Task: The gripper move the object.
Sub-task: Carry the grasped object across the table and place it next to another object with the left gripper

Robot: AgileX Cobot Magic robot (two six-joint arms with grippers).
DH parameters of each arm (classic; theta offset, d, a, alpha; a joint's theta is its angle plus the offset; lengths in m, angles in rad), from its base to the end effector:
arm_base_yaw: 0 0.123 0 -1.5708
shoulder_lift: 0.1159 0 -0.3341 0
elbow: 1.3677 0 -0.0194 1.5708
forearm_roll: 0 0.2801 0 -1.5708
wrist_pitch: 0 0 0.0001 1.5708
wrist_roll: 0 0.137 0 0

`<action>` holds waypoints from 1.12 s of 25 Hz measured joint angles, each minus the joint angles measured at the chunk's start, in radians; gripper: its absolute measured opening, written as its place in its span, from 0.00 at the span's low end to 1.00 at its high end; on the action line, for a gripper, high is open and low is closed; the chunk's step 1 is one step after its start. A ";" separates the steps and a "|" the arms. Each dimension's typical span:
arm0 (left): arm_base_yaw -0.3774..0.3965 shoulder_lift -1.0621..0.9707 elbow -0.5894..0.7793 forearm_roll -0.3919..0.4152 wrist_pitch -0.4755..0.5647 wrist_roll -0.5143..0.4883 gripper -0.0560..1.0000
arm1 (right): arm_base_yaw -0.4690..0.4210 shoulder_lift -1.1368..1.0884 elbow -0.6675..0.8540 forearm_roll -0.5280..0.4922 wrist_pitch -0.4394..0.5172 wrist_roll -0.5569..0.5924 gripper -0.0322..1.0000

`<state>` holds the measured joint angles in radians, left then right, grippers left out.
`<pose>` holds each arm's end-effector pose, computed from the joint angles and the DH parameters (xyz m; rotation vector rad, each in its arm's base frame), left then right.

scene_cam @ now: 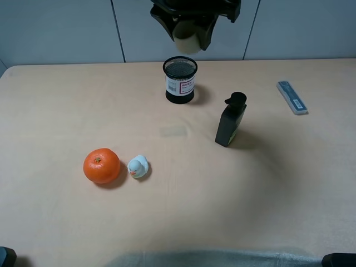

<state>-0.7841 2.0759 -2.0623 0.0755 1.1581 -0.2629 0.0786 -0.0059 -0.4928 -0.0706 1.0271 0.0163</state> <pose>0.3863 -0.3720 0.3139 0.7056 2.5779 -0.2427 0.0149 -0.0071 0.2724 -0.0608 2.0092 -0.0235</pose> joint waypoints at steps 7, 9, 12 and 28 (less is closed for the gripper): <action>-0.088 0.005 -0.001 0.000 -0.048 0.000 0.58 | 0.000 0.000 0.000 0.000 0.000 0.000 0.70; -0.112 0.013 -0.001 0.001 -0.062 0.000 0.58 | 0.000 0.000 0.000 0.000 0.000 0.000 0.70; -0.146 0.025 -0.001 0.001 -0.084 0.000 0.58 | 0.000 0.000 0.000 0.000 0.000 0.000 0.70; -0.271 0.070 -0.001 -0.011 -0.128 -0.008 0.58 | 0.000 0.000 0.000 0.000 0.000 0.000 0.70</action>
<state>-1.0546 2.1460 -2.0633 0.0642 1.0302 -0.2711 0.0786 -0.0059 -0.4928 -0.0706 1.0271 0.0163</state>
